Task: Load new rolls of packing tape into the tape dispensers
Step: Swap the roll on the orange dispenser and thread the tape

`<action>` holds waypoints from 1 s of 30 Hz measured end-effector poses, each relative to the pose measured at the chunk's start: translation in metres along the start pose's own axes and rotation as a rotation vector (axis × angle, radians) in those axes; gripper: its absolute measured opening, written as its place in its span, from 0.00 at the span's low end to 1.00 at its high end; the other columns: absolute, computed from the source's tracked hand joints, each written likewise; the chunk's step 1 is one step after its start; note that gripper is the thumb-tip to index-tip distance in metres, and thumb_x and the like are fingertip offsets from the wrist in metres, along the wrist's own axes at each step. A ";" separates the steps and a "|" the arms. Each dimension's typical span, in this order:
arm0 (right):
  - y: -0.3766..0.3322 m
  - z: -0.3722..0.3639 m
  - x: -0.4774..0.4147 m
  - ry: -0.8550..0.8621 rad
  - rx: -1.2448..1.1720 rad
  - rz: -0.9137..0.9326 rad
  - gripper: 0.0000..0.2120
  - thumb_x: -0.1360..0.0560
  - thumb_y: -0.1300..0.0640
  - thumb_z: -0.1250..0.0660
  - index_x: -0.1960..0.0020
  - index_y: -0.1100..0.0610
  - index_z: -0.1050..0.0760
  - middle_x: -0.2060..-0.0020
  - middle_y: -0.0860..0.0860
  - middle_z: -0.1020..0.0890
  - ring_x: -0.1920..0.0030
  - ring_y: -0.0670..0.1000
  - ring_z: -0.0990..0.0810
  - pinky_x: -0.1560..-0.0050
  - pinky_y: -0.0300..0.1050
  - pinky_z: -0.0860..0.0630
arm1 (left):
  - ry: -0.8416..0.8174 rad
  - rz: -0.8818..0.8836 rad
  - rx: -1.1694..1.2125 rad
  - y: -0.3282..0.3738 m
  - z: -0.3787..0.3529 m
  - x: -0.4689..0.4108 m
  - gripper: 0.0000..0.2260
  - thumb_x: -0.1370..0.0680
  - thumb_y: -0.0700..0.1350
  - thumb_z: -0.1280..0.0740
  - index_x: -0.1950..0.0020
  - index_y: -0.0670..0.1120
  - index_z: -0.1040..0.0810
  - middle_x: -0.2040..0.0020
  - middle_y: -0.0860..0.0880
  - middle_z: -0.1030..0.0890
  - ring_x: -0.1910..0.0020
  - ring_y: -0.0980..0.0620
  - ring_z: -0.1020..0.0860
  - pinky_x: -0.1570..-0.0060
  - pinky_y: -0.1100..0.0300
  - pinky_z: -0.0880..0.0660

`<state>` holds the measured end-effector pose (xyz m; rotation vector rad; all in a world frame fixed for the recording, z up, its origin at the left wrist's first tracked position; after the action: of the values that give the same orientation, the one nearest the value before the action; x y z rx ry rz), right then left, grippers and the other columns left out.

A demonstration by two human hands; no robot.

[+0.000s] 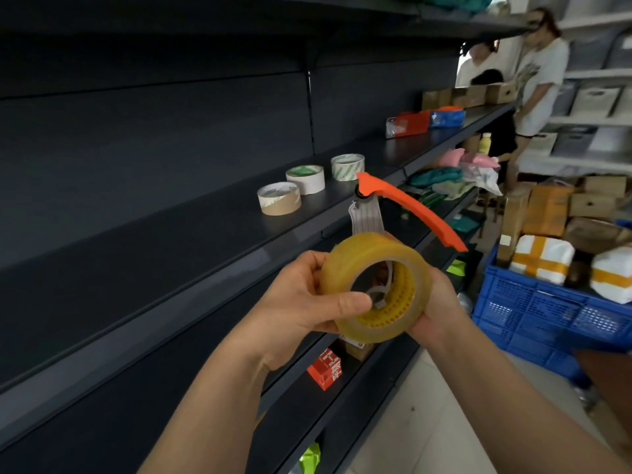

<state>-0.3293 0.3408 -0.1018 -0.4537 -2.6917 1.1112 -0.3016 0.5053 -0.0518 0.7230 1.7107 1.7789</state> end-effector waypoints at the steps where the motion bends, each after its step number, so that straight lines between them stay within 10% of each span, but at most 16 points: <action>1: 0.001 0.003 -0.003 0.006 -0.002 -0.003 0.14 0.20 0.60 0.42 0.41 0.58 0.21 0.56 0.58 0.15 0.57 0.55 0.15 0.61 0.48 0.17 | 0.025 0.006 -0.010 -0.002 0.000 -0.006 0.26 0.36 0.45 0.21 0.41 0.43 0.27 0.54 0.48 0.16 0.54 0.44 0.16 0.53 0.46 0.18; 15: -0.022 0.024 -0.047 -0.048 0.011 -0.050 0.12 0.19 0.60 0.43 0.49 0.61 0.21 0.66 0.56 0.14 0.67 0.52 0.15 0.68 0.45 0.18 | 0.401 0.001 -0.106 0.004 -0.011 -0.055 0.14 0.32 0.49 0.23 0.49 0.49 0.19 0.51 0.47 0.16 0.58 0.47 0.15 0.64 0.50 0.17; 23: -0.049 0.038 -0.081 -0.194 0.046 -0.136 0.13 0.27 0.54 0.37 0.58 0.58 0.15 0.62 0.56 0.14 0.62 0.52 0.15 0.57 0.47 0.18 | 0.481 -0.029 -0.089 -0.006 -0.028 -0.095 0.23 0.35 0.62 0.28 0.48 0.48 0.20 0.55 0.50 0.17 0.54 0.51 0.19 0.49 0.51 0.22; 27: -0.060 0.036 -0.089 -0.375 0.164 -0.130 0.24 0.24 0.40 0.42 0.45 0.56 0.17 0.48 0.55 0.15 0.46 0.53 0.16 0.46 0.48 0.21 | 0.537 -0.037 0.090 -0.011 -0.036 -0.107 0.21 0.28 0.59 0.29 0.44 0.45 0.22 0.47 0.43 0.17 0.47 0.44 0.19 0.43 0.49 0.24; 30: -0.064 0.037 -0.095 -0.502 0.216 -0.122 0.34 0.32 0.38 0.28 0.36 0.61 0.23 0.42 0.59 0.18 0.41 0.56 0.19 0.43 0.48 0.21 | 0.583 -0.040 0.172 -0.012 -0.043 -0.113 0.22 0.26 0.56 0.31 0.38 0.42 0.25 0.42 0.41 0.19 0.40 0.43 0.21 0.40 0.47 0.24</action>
<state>-0.2643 0.2401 -0.0876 0.0354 -2.8977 1.6358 -0.2534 0.3942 -0.0651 0.2347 2.2535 1.9526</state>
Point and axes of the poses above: each hand's wrist, its own x-axis away from the middle knuckle, its own z-axis out of the back of the hand, y = z × x, the point moved 5 cm from there along -x, towards the middle knuckle
